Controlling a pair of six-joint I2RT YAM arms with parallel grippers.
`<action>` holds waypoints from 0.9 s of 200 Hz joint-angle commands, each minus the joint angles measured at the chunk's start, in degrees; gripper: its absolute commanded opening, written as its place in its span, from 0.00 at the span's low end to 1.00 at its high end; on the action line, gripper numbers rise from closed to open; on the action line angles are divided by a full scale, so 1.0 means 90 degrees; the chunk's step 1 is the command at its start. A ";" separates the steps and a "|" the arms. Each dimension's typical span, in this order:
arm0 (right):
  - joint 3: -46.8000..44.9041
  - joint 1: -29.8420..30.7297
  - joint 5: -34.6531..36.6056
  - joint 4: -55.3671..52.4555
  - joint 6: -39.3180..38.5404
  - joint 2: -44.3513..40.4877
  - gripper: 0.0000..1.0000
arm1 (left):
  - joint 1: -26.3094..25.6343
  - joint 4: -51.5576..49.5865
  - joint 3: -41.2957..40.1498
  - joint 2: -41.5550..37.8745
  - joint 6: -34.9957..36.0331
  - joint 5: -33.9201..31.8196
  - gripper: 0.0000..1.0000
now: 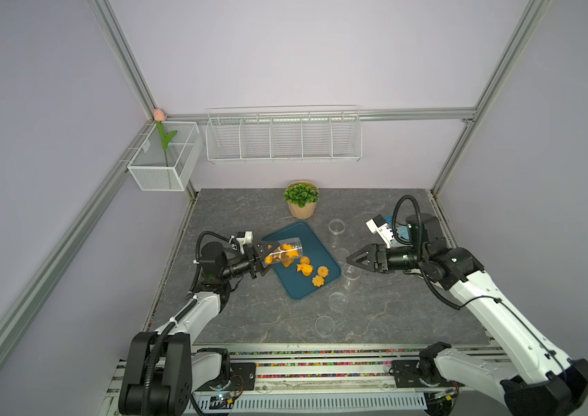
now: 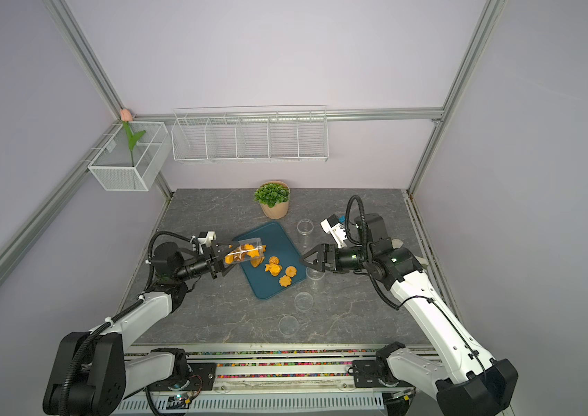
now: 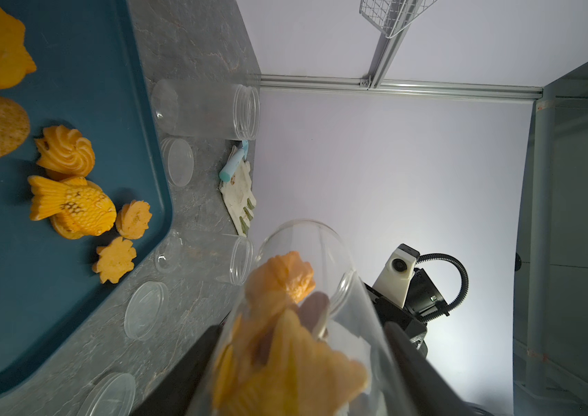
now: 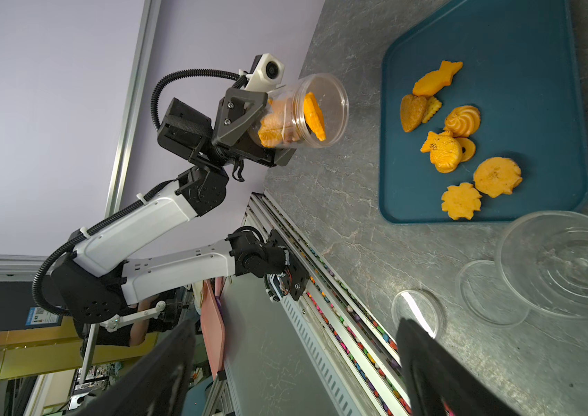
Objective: Pour the cookies out of the jar
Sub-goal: Pour the cookies in the jar onto the tray.
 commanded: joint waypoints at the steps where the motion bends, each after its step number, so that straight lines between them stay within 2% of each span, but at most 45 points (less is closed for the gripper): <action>1: 0.0241 0.0144 0.0435 -0.0089 0.0118 0.0071 0.89 | 0.0034 0.0431 0.0391 0.0237 0.0206 0.0285 0.66; 25: 0.0188 0.0234 0.0789 0.0097 0.0308 0.0089 0.89 | 0.0043 0.0731 0.0619 0.0724 0.0182 0.0632 0.66; 48: 0.0200 0.0282 0.0826 0.0357 0.0477 0.0138 0.89 | 0.0078 0.1675 0.0636 0.1201 -0.0415 0.0761 0.66; 122: 0.0582 0.0285 0.0694 0.0127 -0.0308 0.0743 0.89 | 0.0140 0.4605 0.0806 0.3137 -0.1906 0.0733 0.65; 157: 0.0715 0.0267 0.0583 0.0322 -0.0408 0.0993 0.89 | 0.0292 0.4454 0.0756 0.3347 -0.1692 0.0707 0.65; 169: 0.0865 0.0255 0.0504 0.0223 -0.0514 0.1175 0.89 | 0.0352 0.3640 0.0744 0.3125 -0.1076 0.0706 0.64; 180: 0.1014 0.0248 0.0450 0.0090 -0.0619 0.1336 0.89 | 0.0383 0.2131 0.0803 0.2788 -0.0061 0.0642 0.64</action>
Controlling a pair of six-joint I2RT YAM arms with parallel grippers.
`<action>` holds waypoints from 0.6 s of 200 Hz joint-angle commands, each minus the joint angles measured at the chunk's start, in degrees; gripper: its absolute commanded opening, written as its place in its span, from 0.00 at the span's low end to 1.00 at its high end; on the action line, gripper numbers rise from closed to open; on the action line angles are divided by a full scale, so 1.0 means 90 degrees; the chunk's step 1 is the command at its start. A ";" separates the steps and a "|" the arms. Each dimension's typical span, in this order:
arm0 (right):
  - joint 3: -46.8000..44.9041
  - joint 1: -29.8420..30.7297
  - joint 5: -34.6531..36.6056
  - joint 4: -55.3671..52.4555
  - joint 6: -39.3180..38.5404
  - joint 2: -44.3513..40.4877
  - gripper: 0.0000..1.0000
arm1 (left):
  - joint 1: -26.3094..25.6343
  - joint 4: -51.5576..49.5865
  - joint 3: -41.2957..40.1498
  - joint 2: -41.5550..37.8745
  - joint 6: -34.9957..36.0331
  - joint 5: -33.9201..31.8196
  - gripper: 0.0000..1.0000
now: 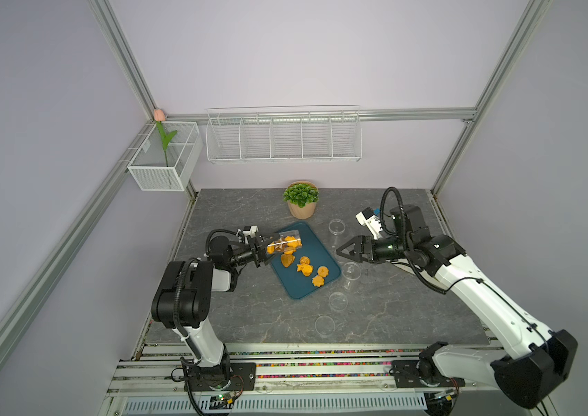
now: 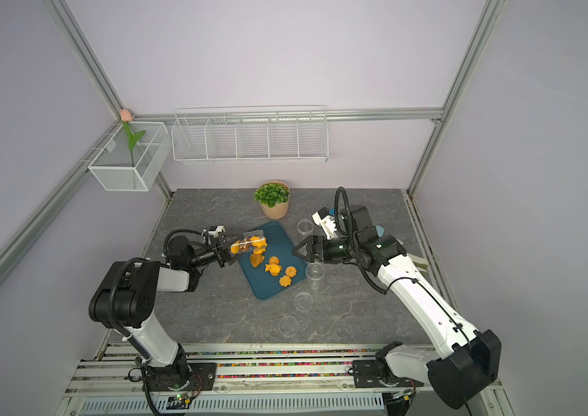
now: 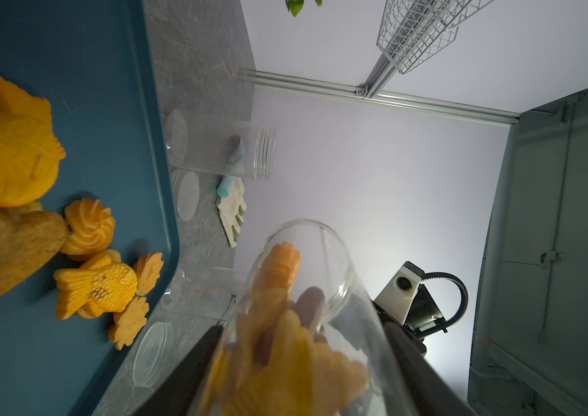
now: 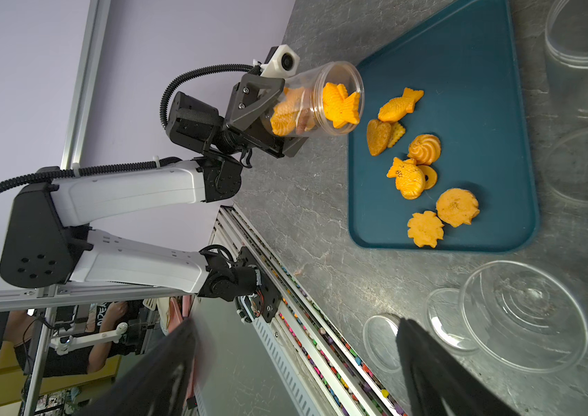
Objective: Pour the cookies out of the jar
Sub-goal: Pour the cookies in the jar onto the tray.
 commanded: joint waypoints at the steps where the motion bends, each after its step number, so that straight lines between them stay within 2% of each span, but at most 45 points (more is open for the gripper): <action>1: 0.0345 -0.0001 -0.0247 -0.0068 -0.0371 0.0290 0.89 | 0.0103 -0.1549 0.0136 -0.0575 0.1390 0.0006 0.65; 21: 0.0335 0.0002 -0.0311 0.0038 -0.0323 0.0361 0.89 | 0.0104 -0.5242 0.0701 -0.1199 0.3928 -0.0221 0.66; 32: 0.0252 -0.0002 -0.0302 0.0131 -0.0271 0.0336 0.89 | 0.0103 -0.6265 0.0959 -0.1271 0.4544 -0.0204 0.67; 57: 0.0145 0.0003 -0.0340 0.0218 -0.0234 0.0345 0.89 | 0.0103 -0.6121 0.0950 -0.1167 0.4454 -0.0120 0.67; 98: 0.0135 0.0003 -0.0301 0.0140 -0.0276 0.0227 0.89 | 0.0103 -0.4936 0.0717 -0.0862 0.3736 -0.0081 0.67; 120: 0.0064 0.0002 -0.0236 0.0136 -0.0273 0.0132 0.89 | 0.0103 -0.4784 0.0707 -0.0807 0.3660 -0.0081 0.67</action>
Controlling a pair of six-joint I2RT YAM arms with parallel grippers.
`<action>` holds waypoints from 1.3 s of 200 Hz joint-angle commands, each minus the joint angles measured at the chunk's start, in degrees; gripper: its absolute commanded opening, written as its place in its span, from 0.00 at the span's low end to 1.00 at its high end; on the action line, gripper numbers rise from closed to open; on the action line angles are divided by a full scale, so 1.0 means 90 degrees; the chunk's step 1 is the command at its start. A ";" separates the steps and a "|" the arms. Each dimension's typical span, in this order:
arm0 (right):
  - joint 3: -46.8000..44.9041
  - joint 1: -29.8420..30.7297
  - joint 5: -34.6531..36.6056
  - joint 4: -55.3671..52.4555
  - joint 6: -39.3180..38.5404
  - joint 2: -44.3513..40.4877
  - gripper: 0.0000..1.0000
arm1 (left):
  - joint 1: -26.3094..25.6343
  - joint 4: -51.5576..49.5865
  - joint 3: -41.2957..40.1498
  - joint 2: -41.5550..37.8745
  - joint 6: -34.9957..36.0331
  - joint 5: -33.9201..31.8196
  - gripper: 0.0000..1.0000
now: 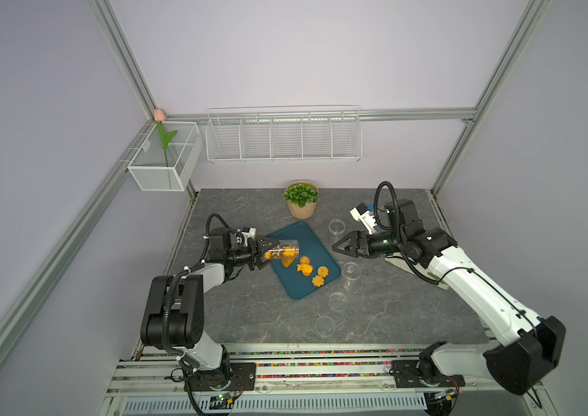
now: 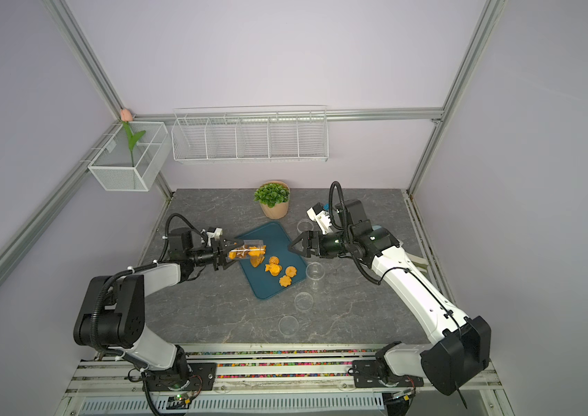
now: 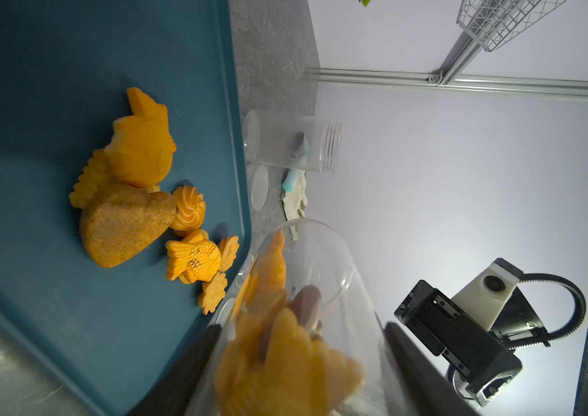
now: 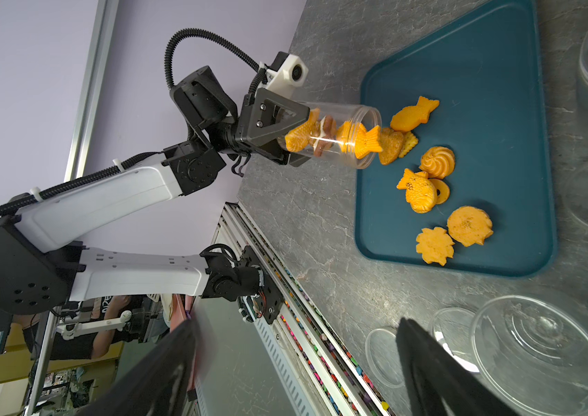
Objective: Pour the cookies out of the jar
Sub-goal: Pour the cookies in the jar onto the tray.
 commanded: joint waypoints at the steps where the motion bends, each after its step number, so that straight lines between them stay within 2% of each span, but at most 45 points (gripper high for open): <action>1: -0.0175 0.0002 -0.0018 0.0058 -0.0132 -0.0205 0.89 | 0.0016 0.0423 -0.0022 0.0045 -0.0053 0.0079 0.67; 21: -0.0323 -0.0002 0.0020 0.0131 -0.0077 -0.0316 0.89 | 0.0017 0.0293 0.0017 0.0024 0.0038 0.0046 0.67; 52: -0.0503 -0.0002 0.0061 0.0205 -0.0023 -0.0440 0.89 | -0.0023 -0.0873 0.0261 -0.0088 0.0796 -0.0004 0.67; 173: -0.0954 0.0068 0.0300 0.0361 0.0211 -0.0654 0.89 | -0.0199 -0.1863 0.0609 -0.0276 0.1372 -0.0219 0.68; 236: -0.0999 0.0080 0.0344 0.0199 0.0115 -0.0762 0.89 | -0.0400 -0.1826 0.0829 -0.0184 0.1239 -0.0371 0.67; 260: -0.1009 0.0081 0.0326 0.0167 0.0088 -0.0787 0.89 | -0.0506 -0.2450 0.1026 -0.0220 0.1693 -0.0543 0.67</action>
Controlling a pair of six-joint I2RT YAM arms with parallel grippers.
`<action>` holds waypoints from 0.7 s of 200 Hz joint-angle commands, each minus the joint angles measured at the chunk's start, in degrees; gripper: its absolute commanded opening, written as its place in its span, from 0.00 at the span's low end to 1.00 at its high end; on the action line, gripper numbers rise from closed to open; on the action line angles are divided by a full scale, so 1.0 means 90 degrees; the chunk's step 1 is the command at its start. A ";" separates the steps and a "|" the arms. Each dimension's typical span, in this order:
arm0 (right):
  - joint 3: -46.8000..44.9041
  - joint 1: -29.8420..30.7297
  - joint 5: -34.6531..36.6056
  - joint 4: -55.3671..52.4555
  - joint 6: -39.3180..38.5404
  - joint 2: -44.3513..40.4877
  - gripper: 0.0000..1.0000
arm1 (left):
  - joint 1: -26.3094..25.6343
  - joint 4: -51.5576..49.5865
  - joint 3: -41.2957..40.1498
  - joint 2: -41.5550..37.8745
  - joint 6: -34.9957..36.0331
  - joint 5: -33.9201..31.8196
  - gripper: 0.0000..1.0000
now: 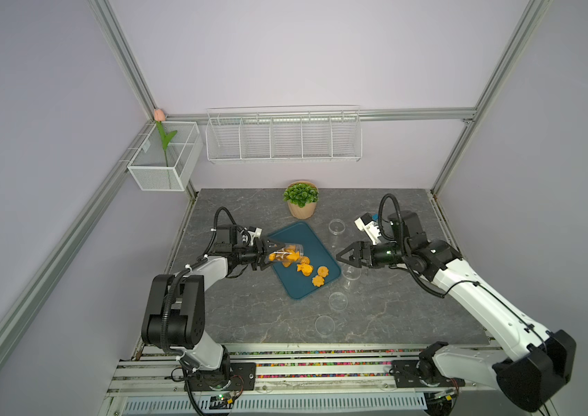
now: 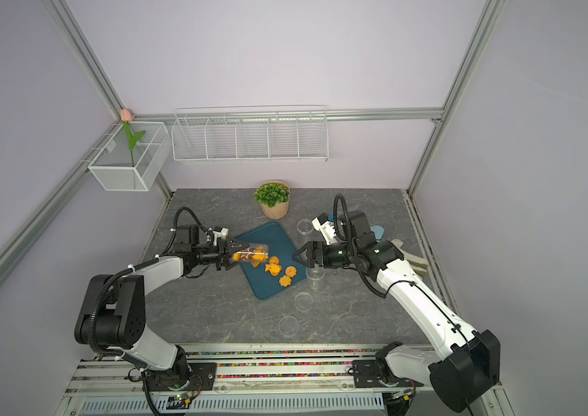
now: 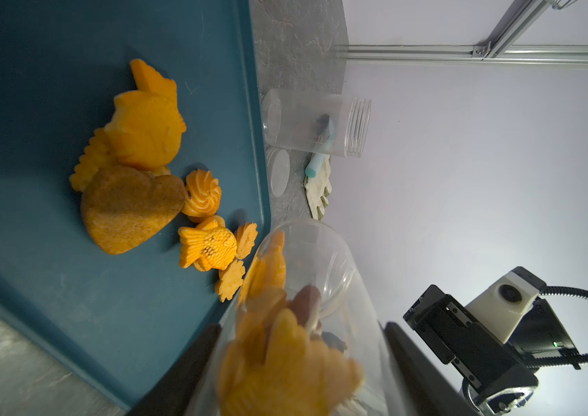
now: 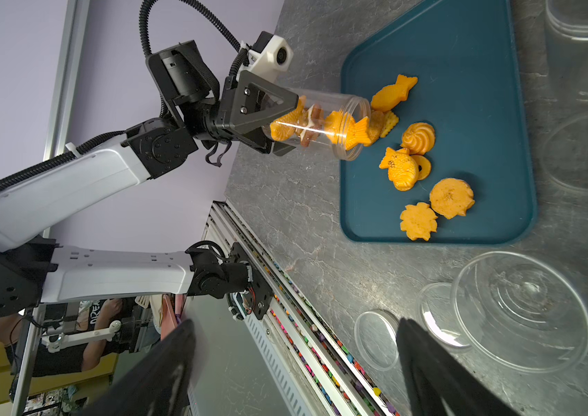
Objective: Pour the cookies out of the jar
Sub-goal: Pour the cookies in the jar onto the tray.
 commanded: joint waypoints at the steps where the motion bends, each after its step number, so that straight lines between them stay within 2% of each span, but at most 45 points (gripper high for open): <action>1: -0.0115 0.0035 0.0010 -0.0069 -0.0081 -0.0153 0.89 | -0.0107 -0.0399 0.0285 -0.0132 0.0432 -0.0122 0.67; 20: -0.0134 0.0039 -0.0008 -0.0074 -0.0086 -0.0175 0.89 | -0.0125 0.0067 0.0170 -0.0134 0.0069 -0.0094 0.67; 39: -0.0154 0.0039 -0.0015 -0.0079 -0.0087 -0.0195 0.89 | -0.0238 -0.1204 0.0550 -0.0207 0.0968 -0.0469 0.68; 62: -0.0178 0.0035 -0.0020 -0.0064 -0.0097 -0.0214 0.89 | -0.0257 -0.0866 0.0443 -0.0203 0.0692 -0.0331 0.68; 82: -0.0173 0.0038 -0.0033 -0.0089 -0.0110 -0.0244 0.89 | -0.0266 -0.1334 0.0543 -0.0233 0.1044 -0.0540 0.68; 109: -0.0226 0.0038 -0.0010 -0.0146 -0.0126 -0.0333 0.89 | -0.0257 -0.0209 0.0180 -0.0272 0.0213 -0.0336 0.67; 140: -0.0295 0.0032 -0.0005 -0.0172 -0.0114 -0.0470 0.89 | -0.0266 -0.1607 0.0579 -0.0305 0.1191 -0.0746 0.68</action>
